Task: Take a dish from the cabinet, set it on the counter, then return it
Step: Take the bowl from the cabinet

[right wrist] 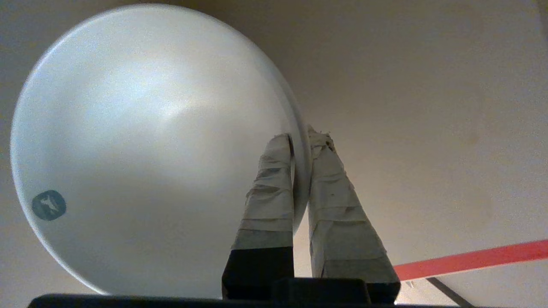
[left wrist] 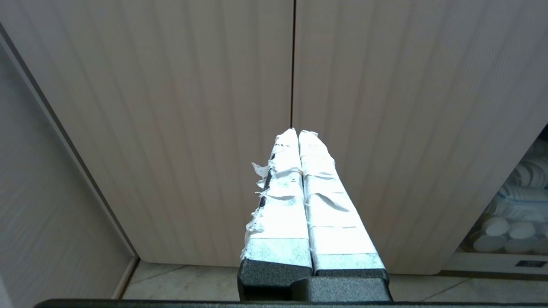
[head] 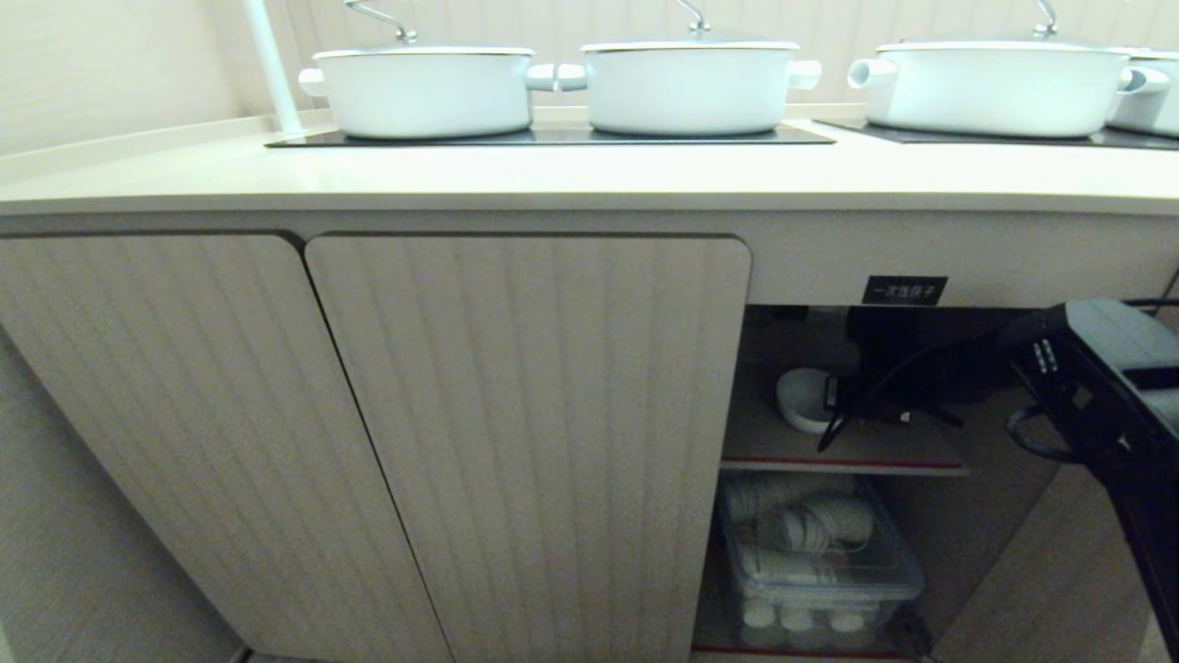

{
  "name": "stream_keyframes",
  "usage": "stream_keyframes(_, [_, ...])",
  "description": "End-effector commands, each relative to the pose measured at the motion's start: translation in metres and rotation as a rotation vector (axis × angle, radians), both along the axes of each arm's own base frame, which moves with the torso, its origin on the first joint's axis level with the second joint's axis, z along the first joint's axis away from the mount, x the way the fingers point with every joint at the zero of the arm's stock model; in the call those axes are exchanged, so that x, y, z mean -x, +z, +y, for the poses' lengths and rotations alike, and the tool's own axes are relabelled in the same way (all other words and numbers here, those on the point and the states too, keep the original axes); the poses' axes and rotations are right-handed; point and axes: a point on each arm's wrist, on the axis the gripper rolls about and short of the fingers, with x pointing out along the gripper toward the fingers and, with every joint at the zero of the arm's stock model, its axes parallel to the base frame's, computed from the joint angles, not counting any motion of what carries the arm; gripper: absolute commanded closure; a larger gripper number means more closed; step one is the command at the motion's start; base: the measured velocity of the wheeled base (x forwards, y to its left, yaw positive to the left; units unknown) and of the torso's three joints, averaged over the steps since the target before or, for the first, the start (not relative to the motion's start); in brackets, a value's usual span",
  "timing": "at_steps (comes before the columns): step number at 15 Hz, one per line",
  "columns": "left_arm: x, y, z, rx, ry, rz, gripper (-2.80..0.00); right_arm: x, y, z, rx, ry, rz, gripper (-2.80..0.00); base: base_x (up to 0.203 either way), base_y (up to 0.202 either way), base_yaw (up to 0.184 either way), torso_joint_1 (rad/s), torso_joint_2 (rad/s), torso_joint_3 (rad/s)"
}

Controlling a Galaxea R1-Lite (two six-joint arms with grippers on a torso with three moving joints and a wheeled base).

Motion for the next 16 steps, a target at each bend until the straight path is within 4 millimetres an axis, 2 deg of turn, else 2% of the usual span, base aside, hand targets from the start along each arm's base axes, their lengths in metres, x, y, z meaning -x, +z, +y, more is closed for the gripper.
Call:
stream_keyframes(1, [0.0,0.0,0.0,0.001,0.001,-0.001,0.0,0.005,-0.001,0.002,0.0,0.002,0.008,0.0,0.0,0.0,0.0,0.0,0.0,0.0])
stream_keyframes(7, [0.0,0.0,0.0,0.001,-0.001,-0.001,0.0,0.011,0.006,0.003,-0.005,0.003,-0.031,0.0,0.0,0.0,0.0,0.0,0.0,0.0])
stream_keyframes(16, [0.0,0.0,0.0,0.001,-0.001,-0.001,0.0,0.025,0.031,0.002,-0.049,-0.031,-0.086,0.0,0.0,0.0,0.0,0.0,0.0,0.0])
